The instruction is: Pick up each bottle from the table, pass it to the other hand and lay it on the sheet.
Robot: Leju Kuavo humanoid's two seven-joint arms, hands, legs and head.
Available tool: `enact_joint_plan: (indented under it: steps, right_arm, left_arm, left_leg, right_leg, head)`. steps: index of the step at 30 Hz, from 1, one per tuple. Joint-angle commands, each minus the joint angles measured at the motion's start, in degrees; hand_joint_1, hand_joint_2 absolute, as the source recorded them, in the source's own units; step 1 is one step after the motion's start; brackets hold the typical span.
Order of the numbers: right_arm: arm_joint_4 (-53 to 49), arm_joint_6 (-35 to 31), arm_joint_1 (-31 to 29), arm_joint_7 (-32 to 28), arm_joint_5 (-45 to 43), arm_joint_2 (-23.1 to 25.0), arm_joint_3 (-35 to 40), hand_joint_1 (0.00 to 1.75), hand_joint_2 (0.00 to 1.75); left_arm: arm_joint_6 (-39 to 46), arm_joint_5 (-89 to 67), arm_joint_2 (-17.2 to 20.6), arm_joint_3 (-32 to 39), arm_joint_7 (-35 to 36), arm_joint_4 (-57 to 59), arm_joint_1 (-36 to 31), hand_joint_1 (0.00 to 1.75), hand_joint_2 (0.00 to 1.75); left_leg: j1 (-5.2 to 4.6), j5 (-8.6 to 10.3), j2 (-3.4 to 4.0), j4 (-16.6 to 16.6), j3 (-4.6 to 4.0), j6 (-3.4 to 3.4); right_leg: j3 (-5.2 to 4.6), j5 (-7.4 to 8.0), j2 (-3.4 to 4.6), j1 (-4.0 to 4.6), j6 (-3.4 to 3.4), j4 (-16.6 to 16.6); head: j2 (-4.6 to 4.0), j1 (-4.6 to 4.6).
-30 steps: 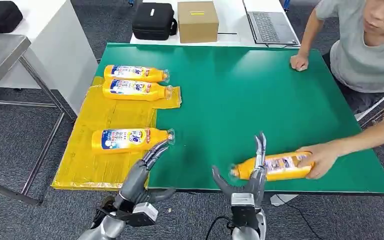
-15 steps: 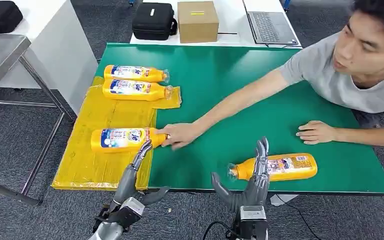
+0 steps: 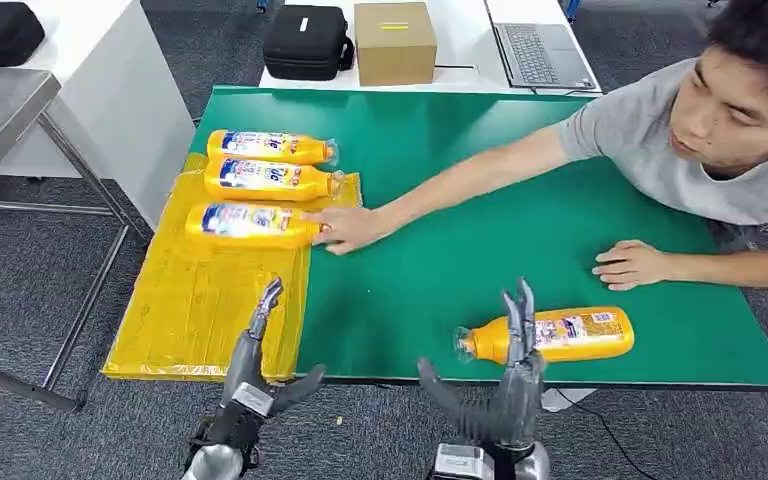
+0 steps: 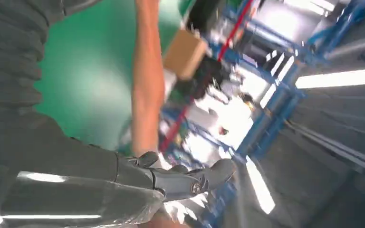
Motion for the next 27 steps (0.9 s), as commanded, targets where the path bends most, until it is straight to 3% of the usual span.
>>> enact_joint_plan:
  steps: [1, 4, 12, 15, 20, 24, 27]
  right_arm:
    - [-7.59, -0.02, -0.93, 0.00, -2.90, 0.78, -8.90, 0.00, 1.75]
    - [-6.54, -0.02, -3.25, 0.00, -5.90, 0.65, -7.93, 0.00, 1.75]
    - [-4.35, -0.02, -5.16, 0.00, -2.52, 1.82, -8.23, 0.00, 1.75]
    - [-5.82, -0.02, -3.58, 0.00, 1.66, 2.36, -9.93, 0.00, 1.75]
    - [-3.09, -0.02, -1.88, 0.00, 1.17, 1.48, -11.75, 0.00, 1.75]
    - [3.01, -0.02, -2.92, 0.00, -10.24, 0.44, -12.07, 0.00, 1.75]
    - [3.69, -0.02, -2.47, 0.00, -7.38, 2.47, -16.69, 0.00, 1.75]
  left_arm:
    - [0.87, 3.30, -1.10, 2.22, 0.13, -2.20, 0.66, 0.00, 1.75]
    - [3.48, 4.16, -2.01, 2.69, 0.13, -1.78, -1.09, 0.00, 1.75]
    - [7.26, 3.69, -1.81, 3.92, 0.39, 0.08, -3.12, 0.00, 1.75]
    - [6.43, 4.53, -0.58, 3.92, 1.17, 0.60, -3.41, 0.00, 1.75]
    - [7.71, 6.91, 0.20, 5.30, 1.77, 4.33, -5.50, 0.00, 1.75]
    - [8.53, 10.01, -0.06, 8.94, 0.13, 9.78, -8.24, 0.00, 1.75]
    - [10.27, 11.22, -0.13, 9.32, 0.13, 12.78, -10.86, 0.00, 1.75]
  left_leg:
    - [-0.01, -0.21, 0.01, 0.07, 0.35, -0.09]
    - [0.00, -0.07, -0.03, 0.02, 0.12, -0.04]
    - [0.02, -0.08, 0.01, -0.01, 0.25, -0.07]
    - [0.04, -0.17, 0.10, -0.03, 0.45, -0.10]
    - [0.03, -0.06, -0.10, -0.10, 0.36, -0.07]
    - [0.06, -0.05, 0.01, -0.11, 0.35, -0.07]
    - [0.06, -0.07, -0.04, -0.12, 0.46, -0.09]
  right_leg:
    - [0.34, -0.23, -0.07, 0.01, -0.08, 0.11]
    - [0.14, -0.09, -0.07, 0.01, -0.04, 0.03]
    - [0.25, -0.08, -0.02, 0.03, -0.07, 0.01]
    - [0.42, -0.16, 0.04, 0.05, -0.09, 0.01]
    - [0.39, -0.11, -0.13, 0.04, -0.07, -0.08]
    - [0.37, -0.04, -0.01, 0.07, -0.07, -0.12]
    - [0.49, -0.09, -0.09, 0.07, -0.09, -0.11]
  head:
    - [0.00, -0.02]
    - [0.00, 0.00]
    - [-0.02, -0.02]
    - [-0.02, -0.02]
    - [0.00, 0.00]
    - [0.00, 0.00]
    - [0.00, 0.00]
